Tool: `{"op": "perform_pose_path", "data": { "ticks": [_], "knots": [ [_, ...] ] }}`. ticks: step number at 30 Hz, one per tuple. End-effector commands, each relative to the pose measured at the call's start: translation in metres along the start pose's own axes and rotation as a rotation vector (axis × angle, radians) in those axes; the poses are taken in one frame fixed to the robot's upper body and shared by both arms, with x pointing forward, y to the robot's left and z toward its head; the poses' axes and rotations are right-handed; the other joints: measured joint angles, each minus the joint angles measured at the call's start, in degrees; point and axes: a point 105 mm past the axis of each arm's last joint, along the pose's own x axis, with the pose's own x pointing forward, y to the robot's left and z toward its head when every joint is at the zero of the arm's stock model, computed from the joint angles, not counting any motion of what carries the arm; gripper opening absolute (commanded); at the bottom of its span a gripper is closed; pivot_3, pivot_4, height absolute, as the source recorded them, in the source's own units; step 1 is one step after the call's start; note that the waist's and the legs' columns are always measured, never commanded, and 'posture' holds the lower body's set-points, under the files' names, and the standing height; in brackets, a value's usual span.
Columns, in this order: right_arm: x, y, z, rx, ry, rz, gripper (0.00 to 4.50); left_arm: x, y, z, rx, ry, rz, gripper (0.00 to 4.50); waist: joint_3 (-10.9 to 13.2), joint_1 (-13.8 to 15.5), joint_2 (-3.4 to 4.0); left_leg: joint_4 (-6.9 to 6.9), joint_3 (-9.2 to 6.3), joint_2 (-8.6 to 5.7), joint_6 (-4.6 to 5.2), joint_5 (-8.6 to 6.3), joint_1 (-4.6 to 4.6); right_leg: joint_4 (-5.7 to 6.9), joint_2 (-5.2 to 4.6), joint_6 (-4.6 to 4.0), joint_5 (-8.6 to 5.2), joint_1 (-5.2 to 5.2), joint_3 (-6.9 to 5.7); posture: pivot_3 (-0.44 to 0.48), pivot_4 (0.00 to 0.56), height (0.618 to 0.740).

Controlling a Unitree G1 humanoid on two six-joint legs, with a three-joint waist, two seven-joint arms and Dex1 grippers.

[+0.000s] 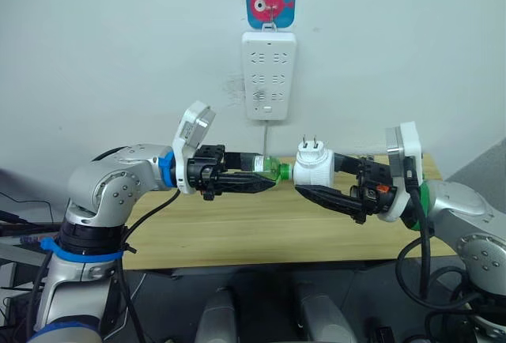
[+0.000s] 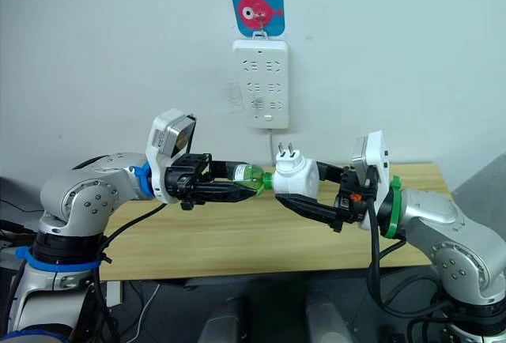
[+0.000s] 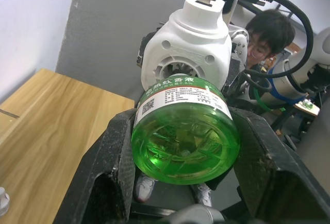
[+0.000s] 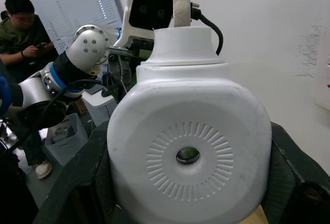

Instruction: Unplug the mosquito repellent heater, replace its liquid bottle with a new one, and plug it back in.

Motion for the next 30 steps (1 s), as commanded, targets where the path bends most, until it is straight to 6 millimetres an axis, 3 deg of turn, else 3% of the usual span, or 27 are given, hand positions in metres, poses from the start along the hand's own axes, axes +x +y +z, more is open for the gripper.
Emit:
{"op": "perform_pose_path", "data": {
  "ticks": [1, 14, 30],
  "knots": [
    [0.012, 0.025, 0.010, -0.008, -0.032, 0.134, 3.00, 0.015, -0.017, 0.003, 0.057, 0.014, -0.101, 2.27, 0.0, 0.0, 0.00, -0.01, 0.00, 0.00, 0.00, 0.00, 0.00, 0.00, 0.00, 0.00, 0.00, 0.00, 0.00, -0.041, 0.206, 0.740],
    [0.010, 0.026, 0.013, 0.029, -0.034, 0.166, 3.00, 0.013, -0.020, 0.010, 0.013, 0.000, -0.149, 2.27, 0.0, 0.1, 0.00, -0.01, -0.01, 0.00, 0.00, 0.00, 0.00, 0.00, -0.01, 0.00, 0.00, 0.00, -0.01, -0.029, 0.202, 0.740],
    [0.008, 0.028, 0.021, 0.055, -0.039, 0.175, 3.00, 0.010, -0.010, 0.003, 0.001, 0.010, -0.097, 2.27, 0.0, 0.1, 0.00, -0.01, -0.01, 0.00, 0.00, 0.00, 0.00, 0.00, -0.01, 0.00, 0.00, 0.00, -0.01, -0.033, 0.199, 0.740]
  ]
}}
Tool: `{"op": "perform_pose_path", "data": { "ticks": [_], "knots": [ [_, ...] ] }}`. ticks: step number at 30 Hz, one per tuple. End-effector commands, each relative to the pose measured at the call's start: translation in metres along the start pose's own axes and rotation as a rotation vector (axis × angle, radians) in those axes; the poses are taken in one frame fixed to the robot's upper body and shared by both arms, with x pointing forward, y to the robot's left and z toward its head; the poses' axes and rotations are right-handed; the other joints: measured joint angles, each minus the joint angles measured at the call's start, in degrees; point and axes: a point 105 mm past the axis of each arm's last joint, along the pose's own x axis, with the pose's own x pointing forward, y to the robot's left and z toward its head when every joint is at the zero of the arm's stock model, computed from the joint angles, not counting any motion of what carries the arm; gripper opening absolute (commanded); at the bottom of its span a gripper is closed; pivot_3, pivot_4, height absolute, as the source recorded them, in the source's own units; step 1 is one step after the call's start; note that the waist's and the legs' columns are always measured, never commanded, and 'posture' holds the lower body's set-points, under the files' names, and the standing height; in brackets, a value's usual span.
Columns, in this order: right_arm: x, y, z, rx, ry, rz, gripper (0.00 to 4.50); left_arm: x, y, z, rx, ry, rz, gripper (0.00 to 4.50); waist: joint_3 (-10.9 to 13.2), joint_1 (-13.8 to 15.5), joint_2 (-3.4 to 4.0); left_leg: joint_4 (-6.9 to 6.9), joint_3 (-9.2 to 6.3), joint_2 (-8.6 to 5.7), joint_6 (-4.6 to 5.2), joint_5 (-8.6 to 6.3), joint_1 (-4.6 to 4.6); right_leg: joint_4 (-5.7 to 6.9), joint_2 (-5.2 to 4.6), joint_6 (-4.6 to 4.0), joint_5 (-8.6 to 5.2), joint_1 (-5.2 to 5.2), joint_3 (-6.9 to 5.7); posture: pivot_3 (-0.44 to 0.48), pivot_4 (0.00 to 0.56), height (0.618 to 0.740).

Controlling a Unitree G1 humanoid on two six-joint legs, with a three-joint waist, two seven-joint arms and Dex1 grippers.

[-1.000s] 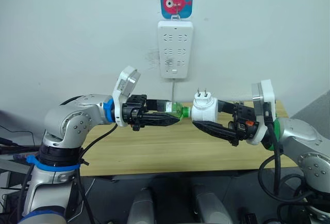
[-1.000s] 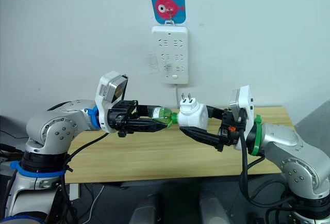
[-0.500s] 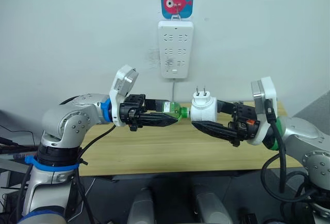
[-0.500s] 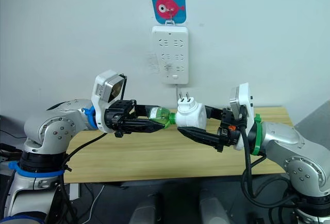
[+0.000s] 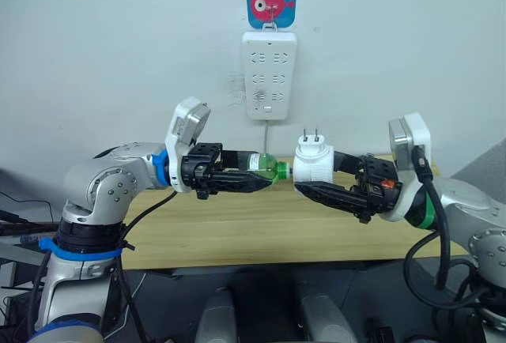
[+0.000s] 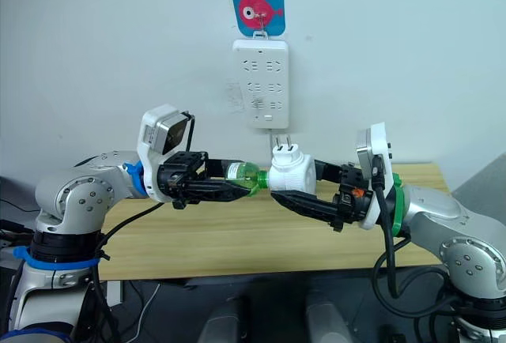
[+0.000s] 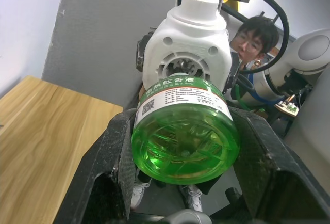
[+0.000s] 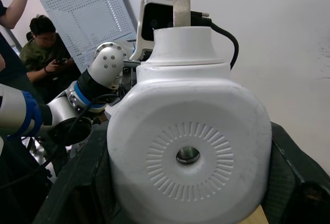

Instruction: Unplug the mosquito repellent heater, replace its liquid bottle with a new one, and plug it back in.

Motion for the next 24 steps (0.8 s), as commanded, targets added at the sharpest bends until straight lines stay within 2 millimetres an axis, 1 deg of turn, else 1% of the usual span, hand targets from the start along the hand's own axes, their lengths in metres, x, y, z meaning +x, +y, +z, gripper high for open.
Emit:
{"op": "perform_pose_path", "data": {
  "ticks": [1, 4, 11, 16, 20, 24],
  "knots": [
    [0.007, 0.018, 0.006, -0.026, -0.013, 0.105, 3.00, 0.013, -0.003, 0.000, 0.015, 0.021, -0.032, 2.27, 0.0, 0.0, 0.00, 0.00, 0.00, 0.00, 0.00, 0.00, 0.00, 0.00, 0.00, 0.00, 0.00, 0.00, 0.00, -0.032, 0.199, 0.740],
    [0.007, 0.014, 0.004, -0.029, -0.007, 0.093, 3.00, 0.014, -0.005, 0.000, 0.007, 0.018, -0.043, 2.27, 0.0, 0.0, 0.00, 0.00, 0.00, 0.00, 0.00, 0.00, 0.00, 0.00, 0.00, 0.00, 0.00, 0.00, 0.00, -0.026, 0.198, 0.740],
    [0.007, 0.009, 0.002, -0.038, 0.002, 0.079, 3.00, 0.016, -0.022, -0.002, -0.006, 0.052, -0.113, 2.27, 0.0, 0.0, 0.00, 0.00, 0.00, 0.00, 0.00, 0.00, 0.00, 0.00, 0.00, 0.00, 0.00, 0.00, 0.00, -0.020, 0.197, 0.740],
    [0.005, 0.006, 0.002, -0.041, 0.012, 0.083, 3.00, 0.015, -0.019, -0.001, -0.006, 0.047, -0.095, 2.27, 0.0, 0.1, 0.00, 0.01, 0.00, -0.01, 0.00, 0.00, 0.00, 0.00, -0.01, 0.00, 0.00, 0.00, 0.00, -0.019, 0.197, 0.740],
    [0.004, 0.008, 0.003, -0.033, 0.018, 0.100, 3.00, 0.016, -0.017, 0.002, -0.007, 0.020, -0.078, 2.27, 0.0, 0.2, 0.00, 0.01, 0.00, 0.00, 0.00, 0.00, 0.00, 0.01, -0.01, 0.00, 0.00, 0.00, -0.01, -0.017, 0.197, 0.740],
    [0.004, 0.009, 0.004, -0.005, 0.012, 0.104, 3.00, 0.015, -0.019, 0.003, -0.026, 0.014, -0.092, 2.27, 0.0, 0.2, 0.00, 0.00, -0.01, 0.00, 0.00, 0.00, 0.00, 0.00, 0.00, 0.00, 0.00, 0.00, -0.01, -0.017, 0.196, 0.740]
  ]
}}
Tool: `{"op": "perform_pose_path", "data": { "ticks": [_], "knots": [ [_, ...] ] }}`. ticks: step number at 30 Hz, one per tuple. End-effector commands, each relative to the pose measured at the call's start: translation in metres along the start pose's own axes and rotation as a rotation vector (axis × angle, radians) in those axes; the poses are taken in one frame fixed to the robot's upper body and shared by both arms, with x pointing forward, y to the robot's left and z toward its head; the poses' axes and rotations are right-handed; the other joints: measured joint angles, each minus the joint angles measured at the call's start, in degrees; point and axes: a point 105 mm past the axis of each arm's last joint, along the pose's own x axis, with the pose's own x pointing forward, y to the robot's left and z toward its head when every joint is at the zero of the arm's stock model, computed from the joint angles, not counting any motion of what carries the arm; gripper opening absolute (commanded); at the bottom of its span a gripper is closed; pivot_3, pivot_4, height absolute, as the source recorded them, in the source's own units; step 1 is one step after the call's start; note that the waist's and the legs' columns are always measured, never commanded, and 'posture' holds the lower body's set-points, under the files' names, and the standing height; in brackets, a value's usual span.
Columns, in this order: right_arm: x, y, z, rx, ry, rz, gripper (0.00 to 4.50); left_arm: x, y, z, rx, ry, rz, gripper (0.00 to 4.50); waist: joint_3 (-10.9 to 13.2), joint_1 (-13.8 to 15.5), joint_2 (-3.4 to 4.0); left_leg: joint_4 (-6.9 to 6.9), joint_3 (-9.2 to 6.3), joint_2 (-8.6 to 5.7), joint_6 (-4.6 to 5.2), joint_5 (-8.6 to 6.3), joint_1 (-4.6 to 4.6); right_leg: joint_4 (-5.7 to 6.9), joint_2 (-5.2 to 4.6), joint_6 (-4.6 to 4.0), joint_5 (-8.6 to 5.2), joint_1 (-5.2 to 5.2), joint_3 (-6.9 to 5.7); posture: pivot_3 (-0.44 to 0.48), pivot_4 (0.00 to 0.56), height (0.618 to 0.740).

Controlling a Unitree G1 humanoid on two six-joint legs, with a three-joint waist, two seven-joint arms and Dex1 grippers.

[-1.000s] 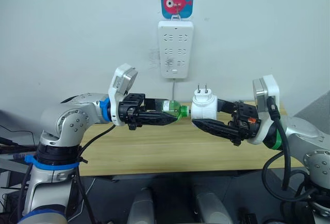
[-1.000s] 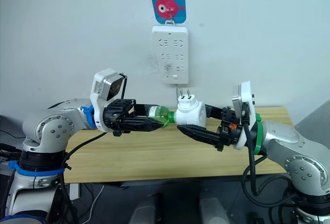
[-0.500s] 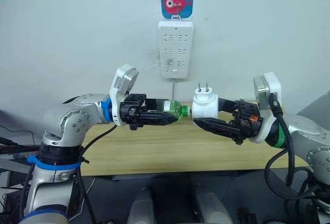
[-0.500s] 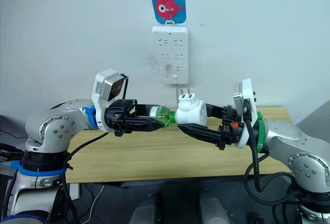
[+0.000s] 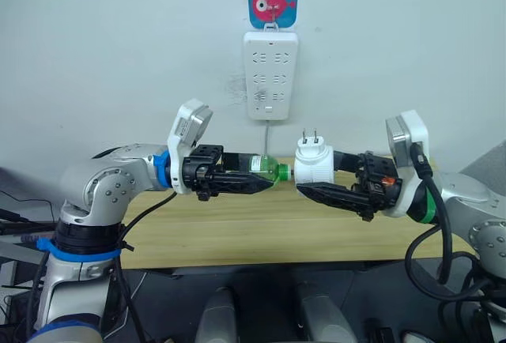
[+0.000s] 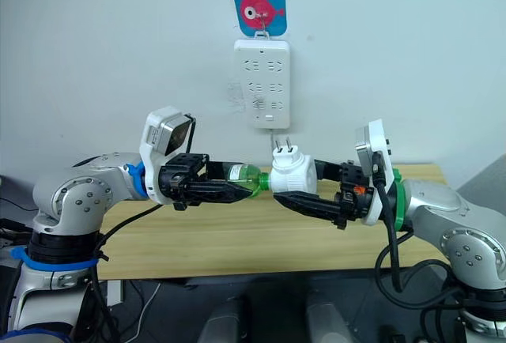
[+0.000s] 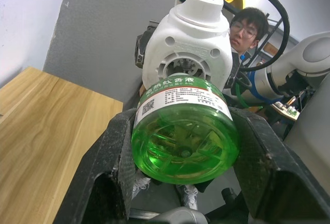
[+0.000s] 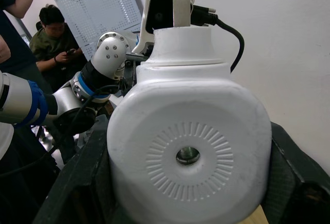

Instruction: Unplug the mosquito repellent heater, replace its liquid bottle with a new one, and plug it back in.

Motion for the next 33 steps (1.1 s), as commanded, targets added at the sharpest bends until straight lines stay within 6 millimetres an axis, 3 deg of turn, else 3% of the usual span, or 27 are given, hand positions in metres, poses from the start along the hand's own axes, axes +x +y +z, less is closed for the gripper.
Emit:
{"op": "perform_pose_path", "data": {
  "ticks": [1, 13, 28, 33],
  "knots": [
    [0.007, 0.015, 0.005, 0.004, -0.019, 0.080, 3.00, 0.013, -0.020, 0.004, 0.016, 0.011, -0.122, 2.27, 0.0, 0.0, 0.00, 0.00, 0.00, 0.00, 0.00, 0.00, 0.00, 0.00, 0.00, 0.00, 0.00, 0.00, 0.00, -0.017, 0.196, 0.740],
    [0.006, 0.010, 0.010, 0.050, -0.043, 0.069, 3.00, 0.015, -0.014, 0.007, -0.005, -0.032, -0.082, 2.27, 0.0, 0.1, 0.00, 0.01, 0.00, 0.00, 0.00, 0.00, 0.00, 0.00, 0.00, 0.00, 0.00, 0.01, 0.00, -0.016, 0.193, 0.740],
    [0.003, 0.006, 0.000, 0.062, -0.022, 0.025, 3.00, 0.018, -0.021, 0.016, 0.006, -0.044, -0.108, 2.27, 0.0, 0.2, 0.00, 0.02, 0.00, -0.01, 0.00, 0.00, -0.01, 0.01, 0.00, 0.00, 0.00, 0.00, 0.00, -0.014, 0.193, 0.740],
    [0.000, 0.007, -0.002, 0.058, -0.004, 0.030, 3.00, 0.014, -0.013, 0.016, 0.006, -0.049, -0.065, 2.27, 0.0, 0.3, 0.00, 0.01, 0.00, -0.01, 0.00, 0.00, -0.01, 0.00, 0.00, 0.00, 0.00, 0.00, 0.00, -0.017, 0.192, 0.740]
  ]
}}
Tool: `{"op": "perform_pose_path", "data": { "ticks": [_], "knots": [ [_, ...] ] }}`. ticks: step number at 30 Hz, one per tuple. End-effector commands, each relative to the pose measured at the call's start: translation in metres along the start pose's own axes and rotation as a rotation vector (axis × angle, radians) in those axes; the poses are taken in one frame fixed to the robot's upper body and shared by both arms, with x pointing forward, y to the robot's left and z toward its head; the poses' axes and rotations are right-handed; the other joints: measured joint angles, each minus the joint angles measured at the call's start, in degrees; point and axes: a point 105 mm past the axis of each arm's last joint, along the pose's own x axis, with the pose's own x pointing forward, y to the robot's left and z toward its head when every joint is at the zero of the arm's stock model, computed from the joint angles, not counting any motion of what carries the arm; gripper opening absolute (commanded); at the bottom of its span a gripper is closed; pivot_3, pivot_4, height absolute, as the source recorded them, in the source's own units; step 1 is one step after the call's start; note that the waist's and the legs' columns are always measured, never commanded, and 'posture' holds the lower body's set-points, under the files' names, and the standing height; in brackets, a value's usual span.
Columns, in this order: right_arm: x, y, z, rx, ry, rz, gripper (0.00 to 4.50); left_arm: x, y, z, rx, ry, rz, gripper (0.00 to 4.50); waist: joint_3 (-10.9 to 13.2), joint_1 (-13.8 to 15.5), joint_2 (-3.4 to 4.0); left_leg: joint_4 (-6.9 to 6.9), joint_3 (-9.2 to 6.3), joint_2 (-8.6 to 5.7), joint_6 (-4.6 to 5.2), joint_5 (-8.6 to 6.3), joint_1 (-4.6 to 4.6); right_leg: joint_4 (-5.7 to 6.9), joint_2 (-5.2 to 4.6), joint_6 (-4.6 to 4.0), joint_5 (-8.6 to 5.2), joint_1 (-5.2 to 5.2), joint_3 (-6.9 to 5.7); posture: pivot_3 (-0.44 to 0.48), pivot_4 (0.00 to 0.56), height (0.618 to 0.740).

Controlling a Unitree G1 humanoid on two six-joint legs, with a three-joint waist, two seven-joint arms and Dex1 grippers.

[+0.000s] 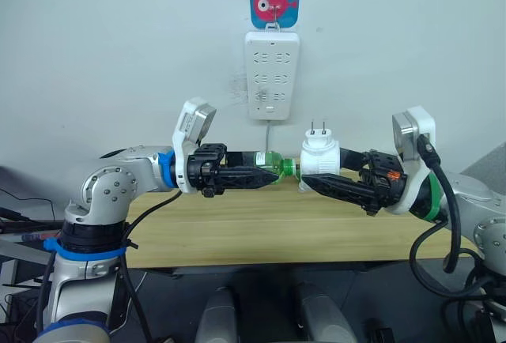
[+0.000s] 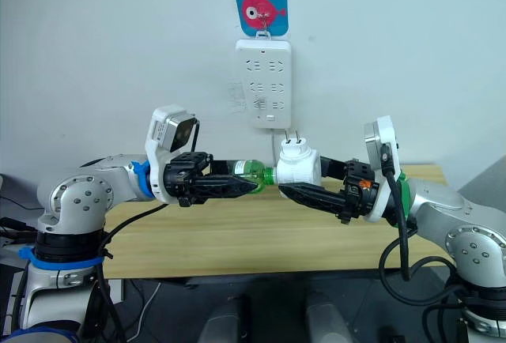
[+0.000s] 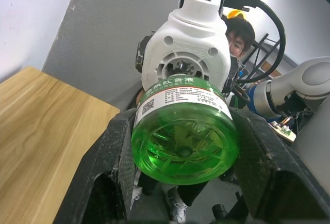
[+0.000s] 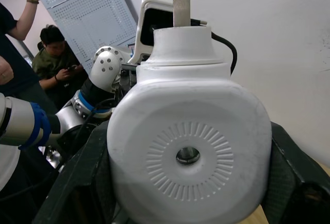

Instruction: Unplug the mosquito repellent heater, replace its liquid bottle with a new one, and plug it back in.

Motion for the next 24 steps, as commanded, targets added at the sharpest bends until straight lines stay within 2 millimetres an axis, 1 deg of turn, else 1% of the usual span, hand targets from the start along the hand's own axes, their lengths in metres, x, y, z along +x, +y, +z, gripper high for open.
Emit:
{"op": "perform_pose_path", "data": {
  "ticks": [1, 5, 13, 19, 24],
  "knots": [
    [0.004, 0.012, -0.005, -0.014, 0.030, 0.057, 3.00, 0.009, -0.017, 0.011, 0.071, 0.004, -0.098, 2.27, 0.0, 0.0, 0.00, 0.00, 0.00, 0.00, 0.00, 0.00, 0.00, 0.00, 0.00, 0.00, 0.00, 0.00, 0.00, -0.016, 0.192, 0.740],
    [0.002, 0.009, -0.006, -0.013, 0.031, 0.043, 3.00, 0.008, -0.023, 0.010, 0.061, 0.022, -0.126, 2.27, 0.0, 0.0, 0.00, 0.00, 0.00, 0.00, 0.00, 0.00, 0.00, 0.00, 0.00, 0.00, 0.00, 0.00, 0.00, -0.015, 0.191, 0.740],
    [-0.001, 0.004, -0.006, 0.001, 0.029, 0.023, 3.00, 0.006, -0.021, 0.010, 0.059, 0.011, -0.100, 2.27, 0.0, 0.1, 0.00, 0.01, 0.00, 0.00, 0.00, 0.00, 0.00, 0.01, -0.01, 0.00, 0.00, 0.00, 0.00, -0.013, 0.188, 0.740],
    [0.004, 0.013, -0.002, -0.010, 0.023, 0.067, 3.00, 0.007, -0.019, -0.003, 0.090, 0.069, -0.096, 2.27, 0.0, 0.1, 0.00, 0.00, 0.00, 0.00, 0.00, 0.00, 0.00, 0.01, -0.01, 0.00, 0.00, 0.00, 0.00, -0.017, 0.188, 0.740],
    [0.009, 0.018, 0.000, -0.010, 0.020, 0.097, 3.00, 0.012, -0.015, -0.008, 0.130, 0.069, -0.083, 2.27, 0.0, 0.1, 0.00, 0.01, 0.00, 0.00, 0.00, 0.00, 0.00, 0.01, -0.01, 0.00, 0.00, 0.00, 0.00, -0.019, 0.187, 0.740]
  ]
}}
